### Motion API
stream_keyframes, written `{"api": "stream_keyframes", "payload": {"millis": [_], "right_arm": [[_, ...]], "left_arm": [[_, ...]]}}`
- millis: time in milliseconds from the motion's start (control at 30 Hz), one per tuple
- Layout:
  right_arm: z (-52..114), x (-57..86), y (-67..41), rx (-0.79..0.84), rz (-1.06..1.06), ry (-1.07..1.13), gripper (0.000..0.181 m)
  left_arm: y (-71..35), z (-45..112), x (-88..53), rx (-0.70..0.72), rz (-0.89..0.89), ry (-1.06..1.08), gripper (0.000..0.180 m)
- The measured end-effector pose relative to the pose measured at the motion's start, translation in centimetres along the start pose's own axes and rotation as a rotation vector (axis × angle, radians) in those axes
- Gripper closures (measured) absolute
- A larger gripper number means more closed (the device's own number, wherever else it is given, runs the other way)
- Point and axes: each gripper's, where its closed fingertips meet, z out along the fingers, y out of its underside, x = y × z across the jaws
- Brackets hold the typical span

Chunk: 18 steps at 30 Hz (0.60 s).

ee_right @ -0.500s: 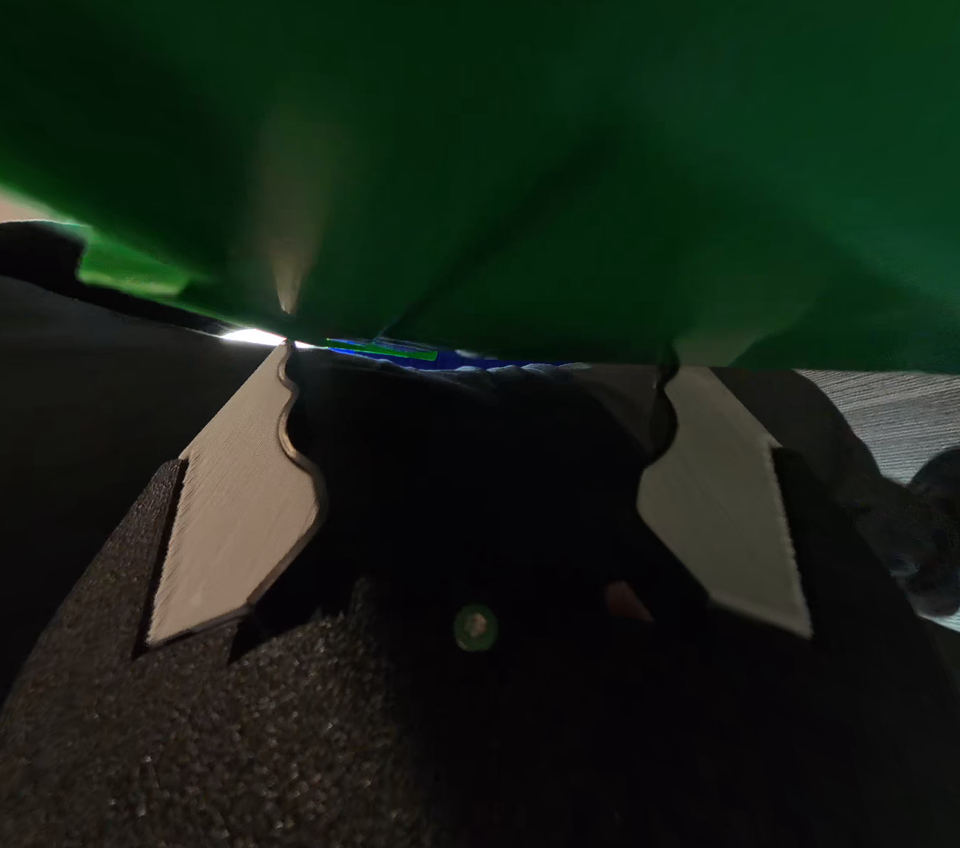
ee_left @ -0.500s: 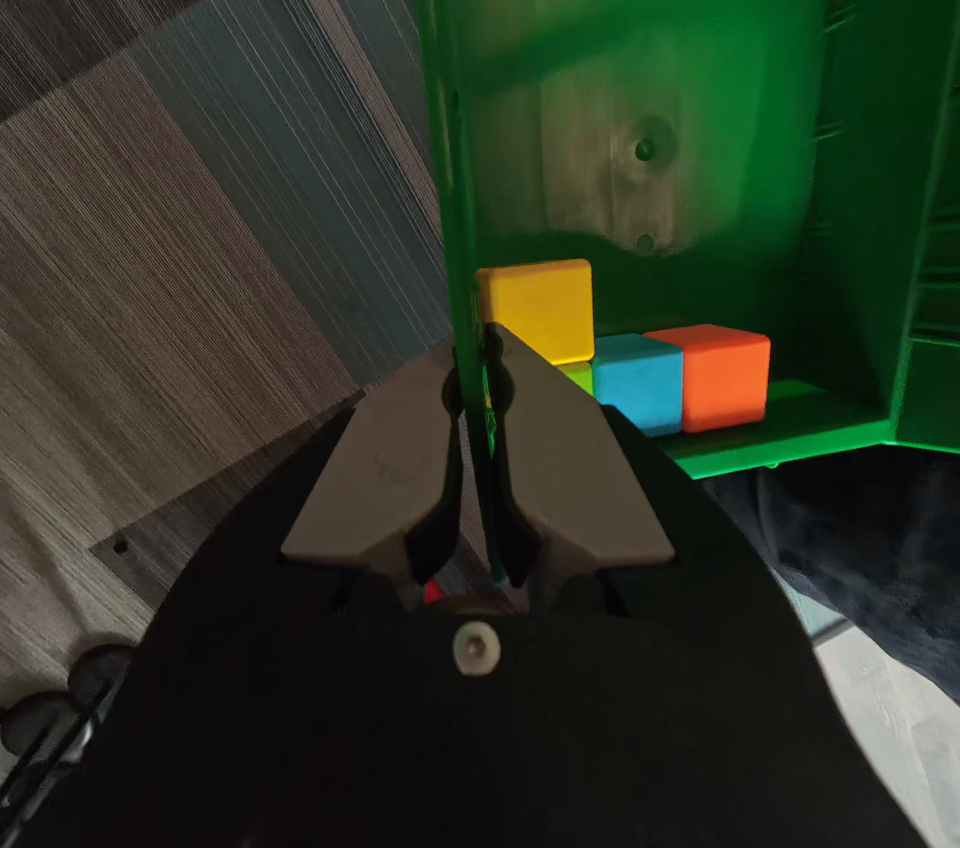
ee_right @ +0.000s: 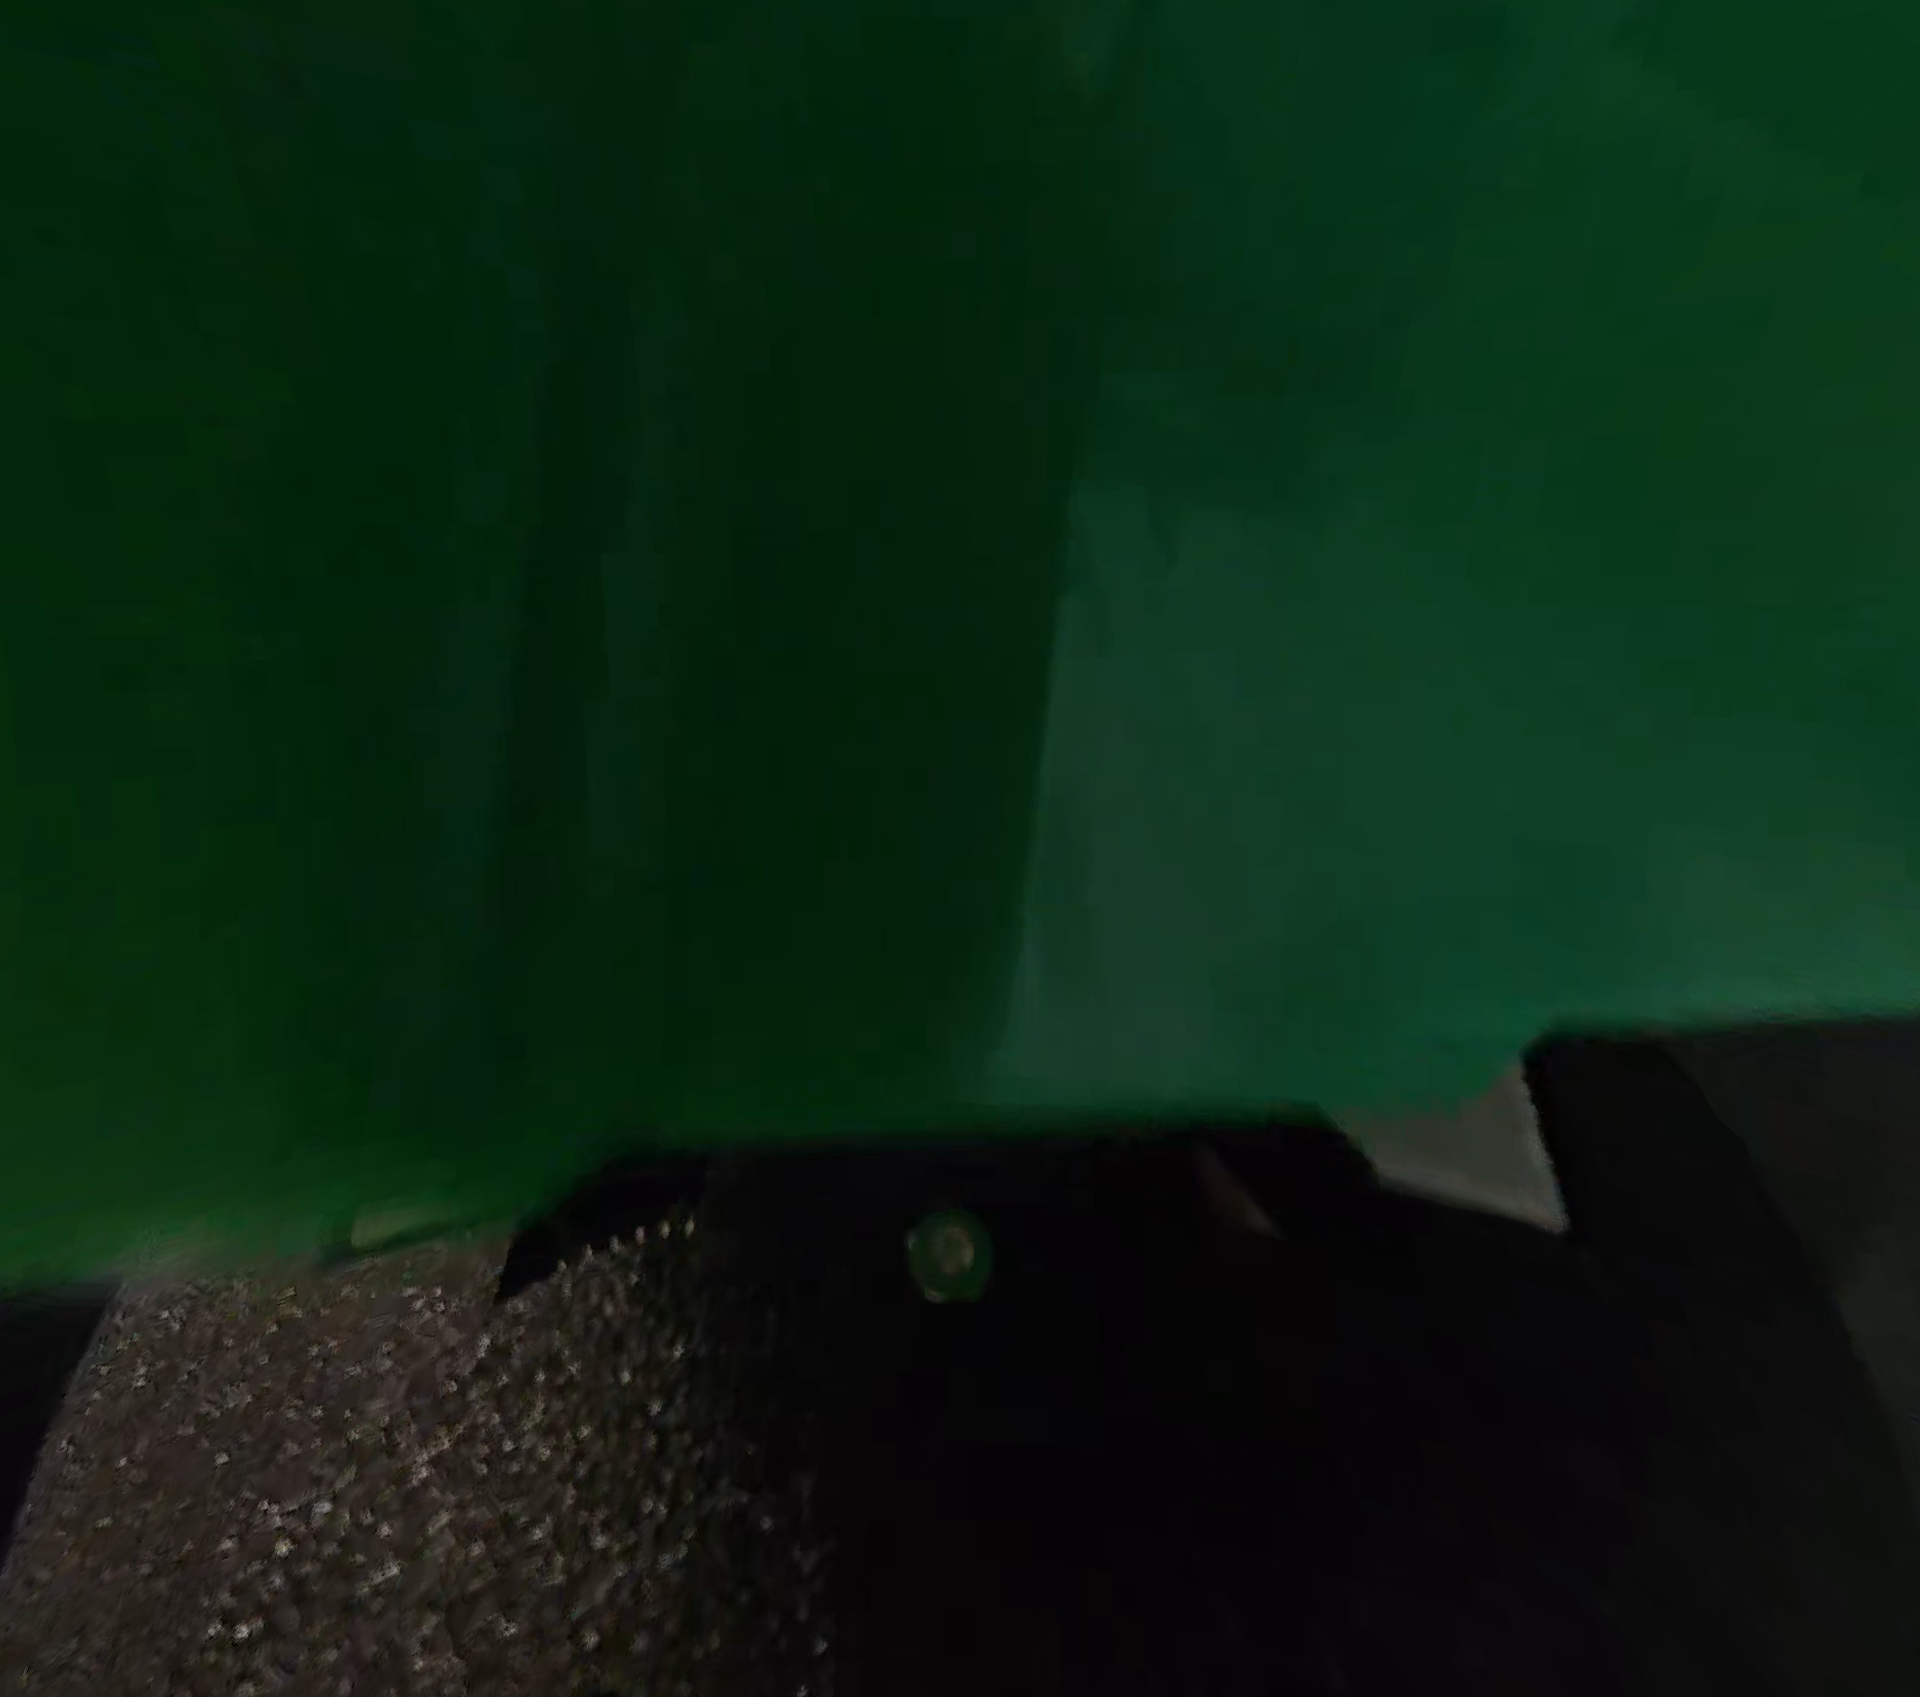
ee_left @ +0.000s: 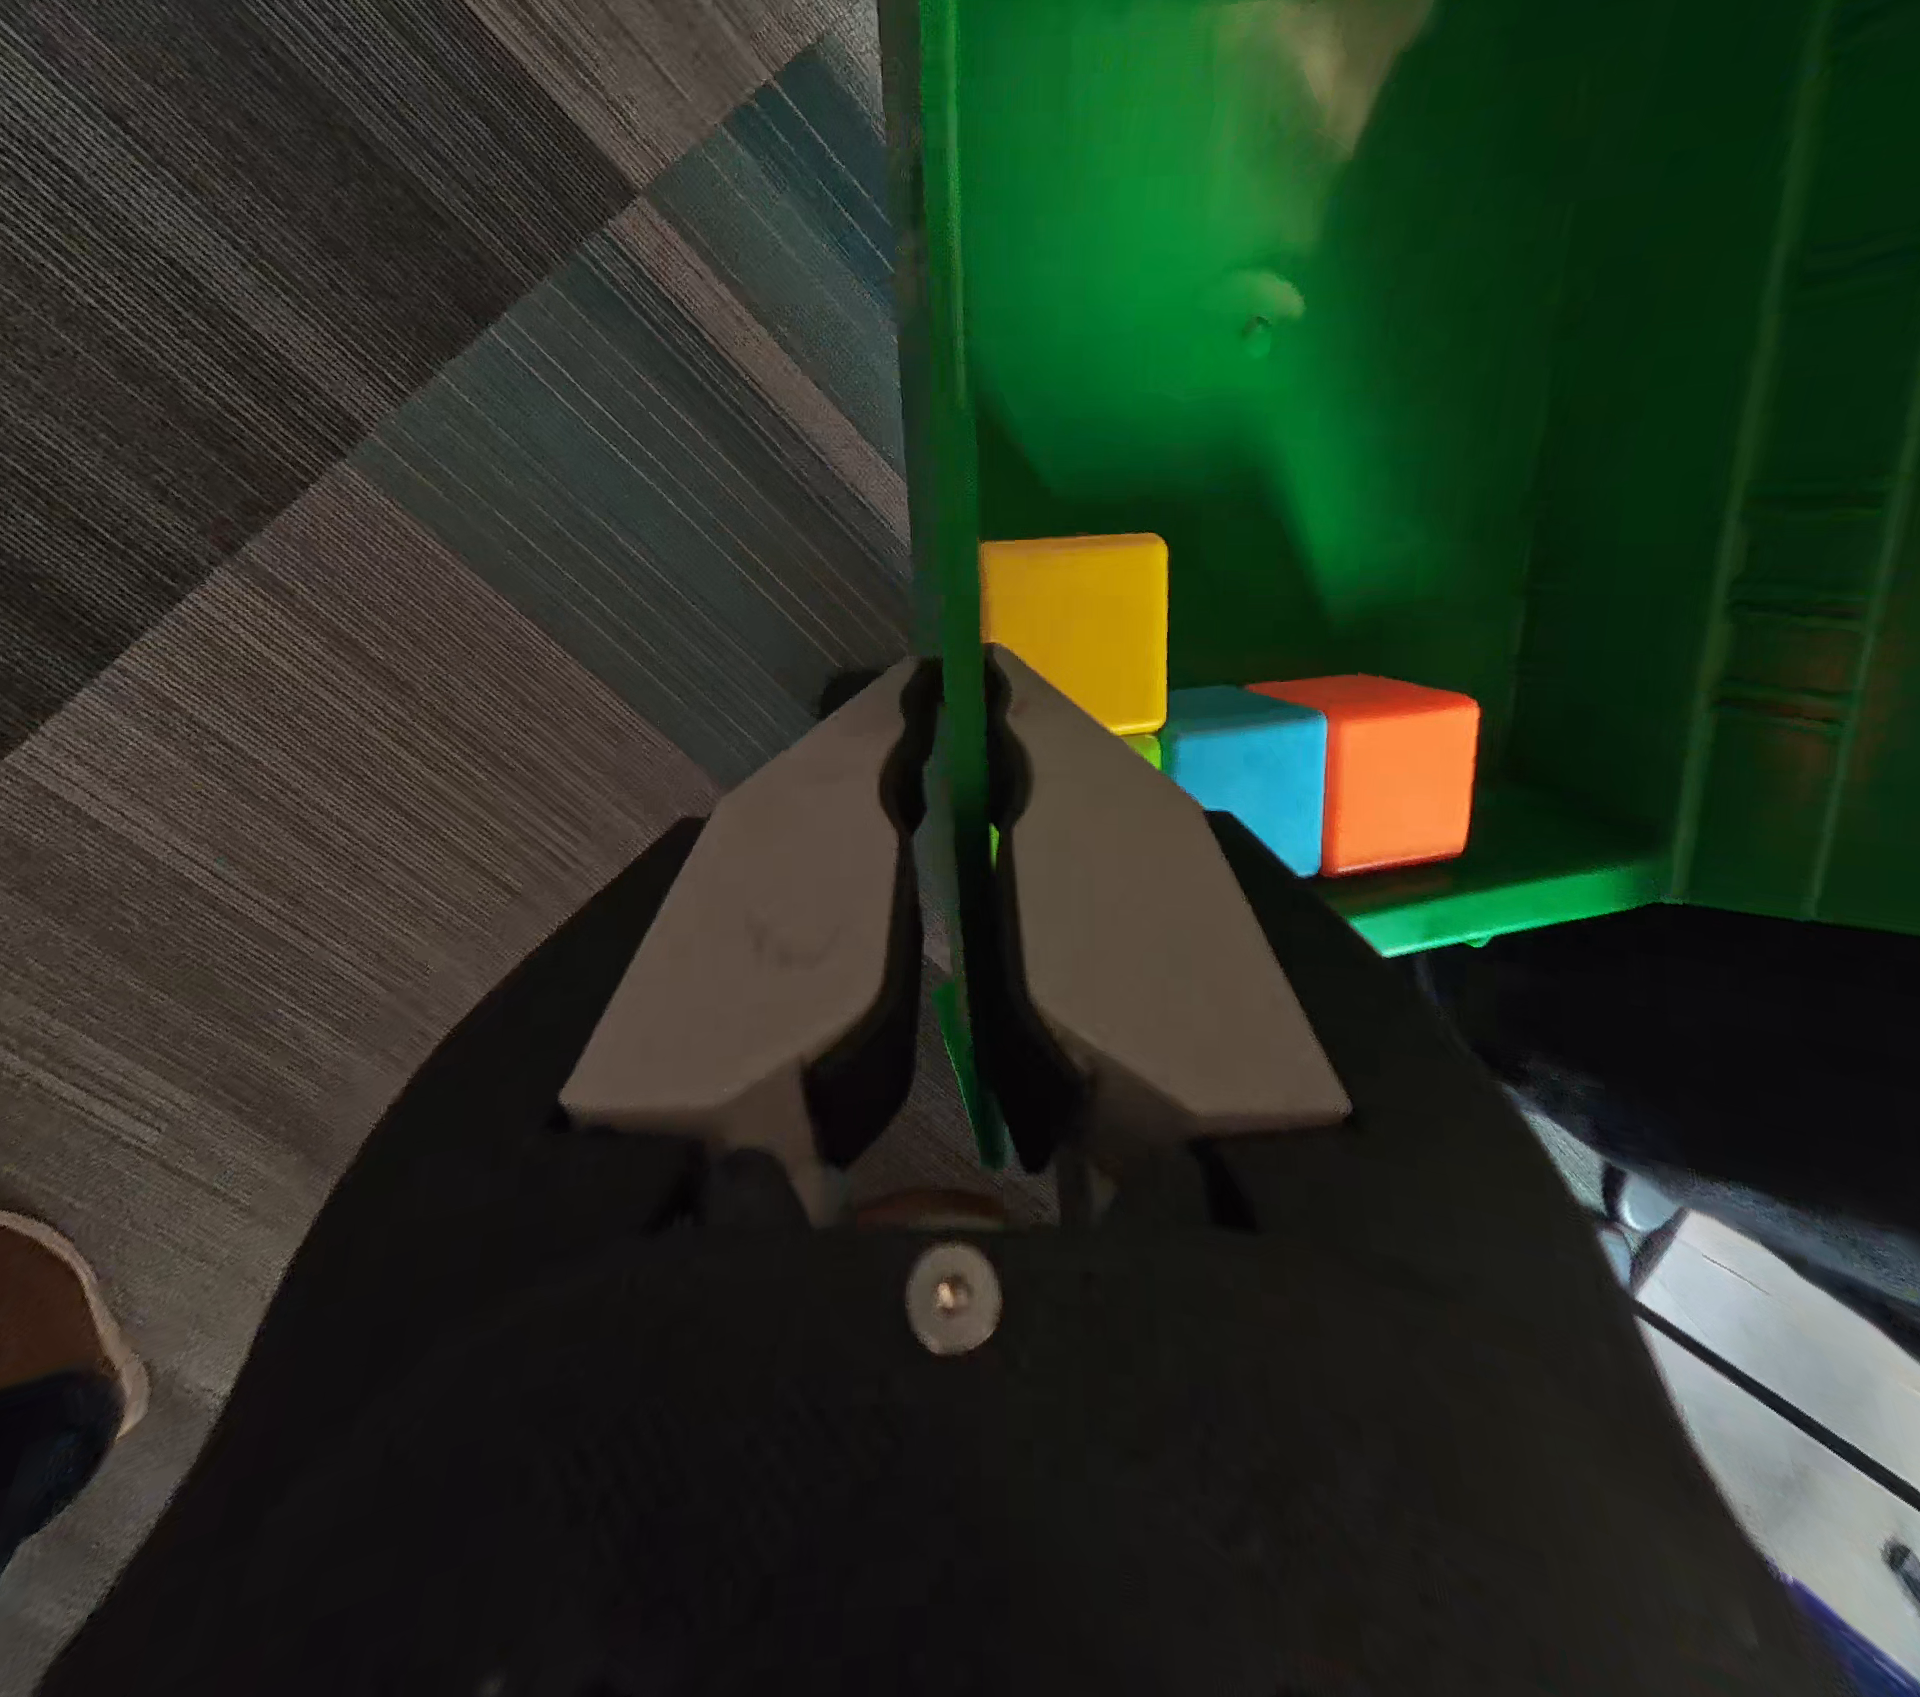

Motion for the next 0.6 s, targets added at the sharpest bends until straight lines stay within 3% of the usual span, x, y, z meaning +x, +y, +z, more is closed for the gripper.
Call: {"api": "stream_keyframes", "payload": {"millis": [33, 200, 367, 533, 600], "right_arm": [[0.0, 0.7, -1.3, -0.008, 0.007, 0.008, 0.073], [-3.3, 9.2, -7.3, 0.003, 0.094, 0.124, 0.072], [-10.0, 17.3, -23.7, 0.178, 0.083, 0.171, 0.068], [-12.1, 20.3, -41.6, 0.055, -0.127, 0.104, 0.066], [-14.2, 21.2, -46.8, -0.001, -0.174, 0.086, 0.077]], "left_arm": [[-0.3, -0.3, -2.3, -0.016, 0.006, -0.004, 0.176], [-2.3, -0.1, -12.2, -0.074, 0.019, 0.01, 0.177], [-6.4, -0.6, -23.0, -0.11, -0.025, -0.022, 0.178], [-12.6, -3.4, -34.1, -0.136, -0.119, -0.087, 0.178], [-15.9, -5.0, -37.2, -0.109, -0.125, -0.106, 0.177]]}}
